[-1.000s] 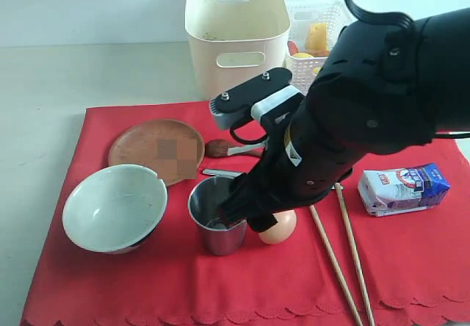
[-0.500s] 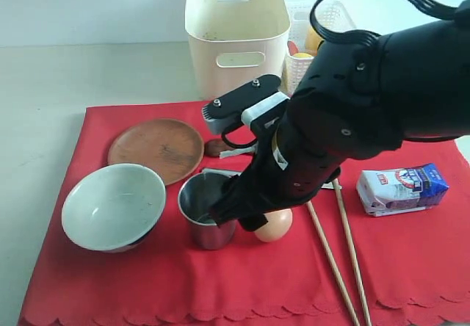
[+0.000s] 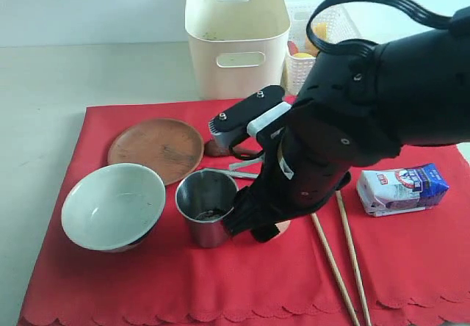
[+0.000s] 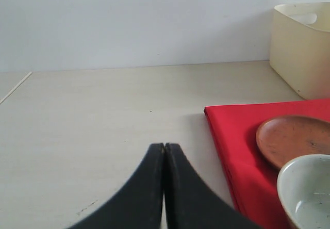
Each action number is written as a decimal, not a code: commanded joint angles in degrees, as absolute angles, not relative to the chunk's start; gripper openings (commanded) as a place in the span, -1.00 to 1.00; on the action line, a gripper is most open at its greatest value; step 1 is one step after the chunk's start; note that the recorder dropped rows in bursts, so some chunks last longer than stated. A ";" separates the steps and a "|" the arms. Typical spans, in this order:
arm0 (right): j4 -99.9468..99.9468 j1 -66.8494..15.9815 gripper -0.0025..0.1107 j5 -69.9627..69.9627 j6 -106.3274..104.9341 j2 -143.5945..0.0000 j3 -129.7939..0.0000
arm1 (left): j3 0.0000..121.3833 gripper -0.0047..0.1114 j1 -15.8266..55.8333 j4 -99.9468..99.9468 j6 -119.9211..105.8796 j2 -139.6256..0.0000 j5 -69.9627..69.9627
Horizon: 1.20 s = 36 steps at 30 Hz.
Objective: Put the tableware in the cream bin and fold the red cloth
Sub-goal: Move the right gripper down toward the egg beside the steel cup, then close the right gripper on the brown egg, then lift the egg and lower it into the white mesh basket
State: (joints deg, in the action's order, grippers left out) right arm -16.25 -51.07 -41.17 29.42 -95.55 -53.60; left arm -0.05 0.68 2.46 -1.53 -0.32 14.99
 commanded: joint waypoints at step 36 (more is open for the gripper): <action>-42.57 -46.43 -0.96 -47.81 50.15 -92.76 -53.58 | 0.00 -0.87 0.60 2.13 -1.32 0.00 14.90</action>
